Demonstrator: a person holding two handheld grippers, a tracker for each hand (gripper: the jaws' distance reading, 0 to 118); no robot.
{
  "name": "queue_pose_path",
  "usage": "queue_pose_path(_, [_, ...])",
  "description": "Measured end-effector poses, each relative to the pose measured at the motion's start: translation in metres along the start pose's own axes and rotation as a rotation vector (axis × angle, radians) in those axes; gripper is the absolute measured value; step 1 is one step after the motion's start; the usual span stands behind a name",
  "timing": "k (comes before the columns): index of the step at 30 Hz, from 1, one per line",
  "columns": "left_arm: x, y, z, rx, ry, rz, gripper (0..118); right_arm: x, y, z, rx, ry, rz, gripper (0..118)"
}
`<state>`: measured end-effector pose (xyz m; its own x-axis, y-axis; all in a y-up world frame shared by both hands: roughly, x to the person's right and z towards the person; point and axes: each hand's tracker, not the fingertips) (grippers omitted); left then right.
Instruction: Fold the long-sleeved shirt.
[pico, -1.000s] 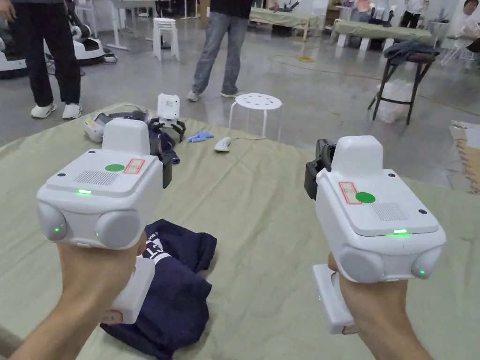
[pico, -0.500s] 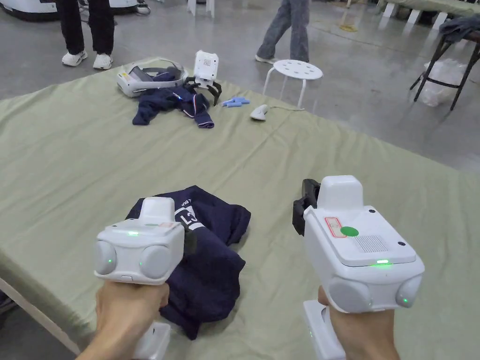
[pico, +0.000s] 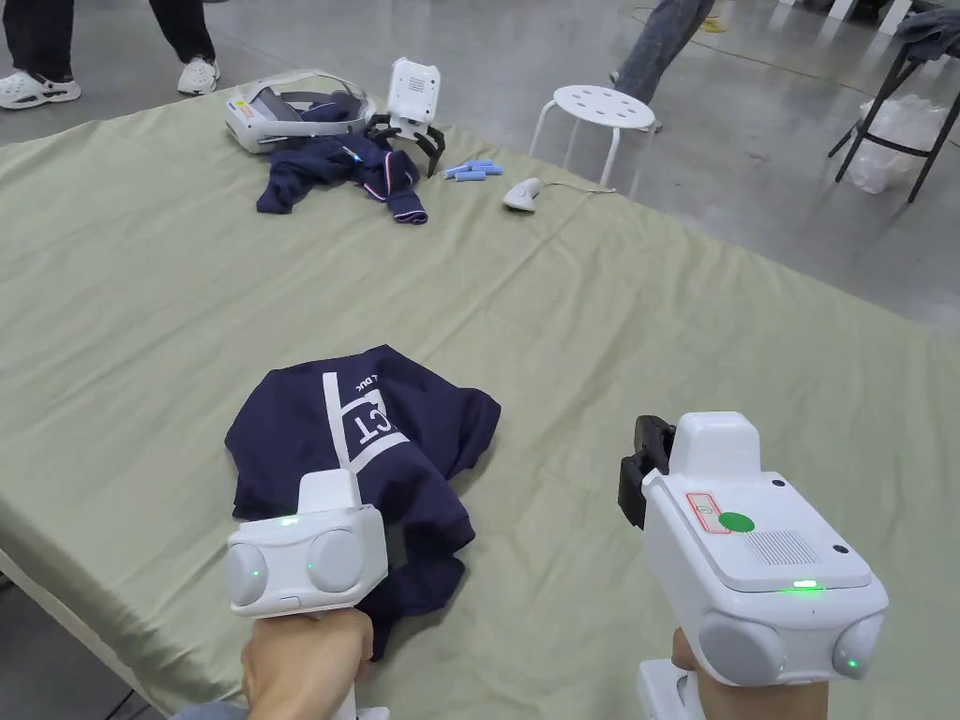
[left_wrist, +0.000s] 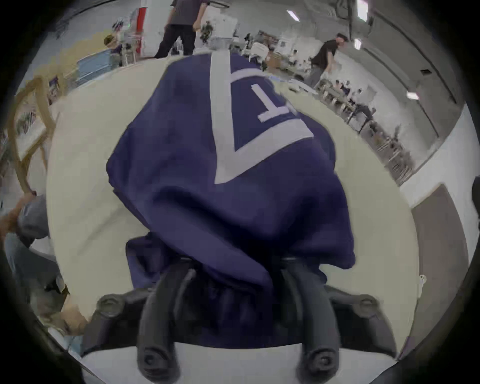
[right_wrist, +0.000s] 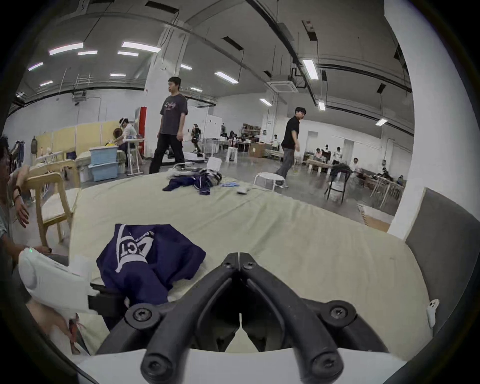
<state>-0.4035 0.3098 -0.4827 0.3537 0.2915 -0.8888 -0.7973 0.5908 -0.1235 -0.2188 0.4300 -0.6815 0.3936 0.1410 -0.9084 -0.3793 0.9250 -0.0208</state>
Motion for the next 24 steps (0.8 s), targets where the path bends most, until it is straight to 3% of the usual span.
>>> queue_pose_path(1, [0.0,0.005,0.008,0.01,-0.024,-0.017,26,0.007,-0.001,0.004,0.003,-0.004,0.0,0])
queue_pose_path(3, [0.0,0.014,0.027,0.043,-0.152,0.096,23,0.019,0.0,0.014,0.014,-0.028,-0.011,0])
queue_pose_path(4, [0.005,0.02,0.039,0.073,-0.146,0.098,21,0.027,0.0,0.02,0.023,-0.035,-0.027,0])
queue_pose_path(7, [0.041,0.045,0.091,0.181,-0.215,0.043,19,0.06,-0.012,0.033,0.049,-0.083,-0.047,0])
queue_pose_path(10, [0.084,0.069,0.139,0.331,-0.387,0.035,19,0.089,-0.01,0.062,0.071,-0.149,-0.064,0])
queue_pose_path(14, [0.155,0.088,0.191,0.45,-0.527,-0.082,19,0.136,-0.017,0.094,0.112,-0.241,-0.126,0])
queue_pose_path(18, [0.242,0.074,0.21,0.398,-0.684,-0.143,19,0.181,-0.019,0.136,0.15,-0.338,-0.194,0])
queue_pose_path(24, [0.361,-0.001,0.173,0.231,-0.798,-0.281,19,0.247,-0.038,0.197,0.189,-0.488,-0.251,0])
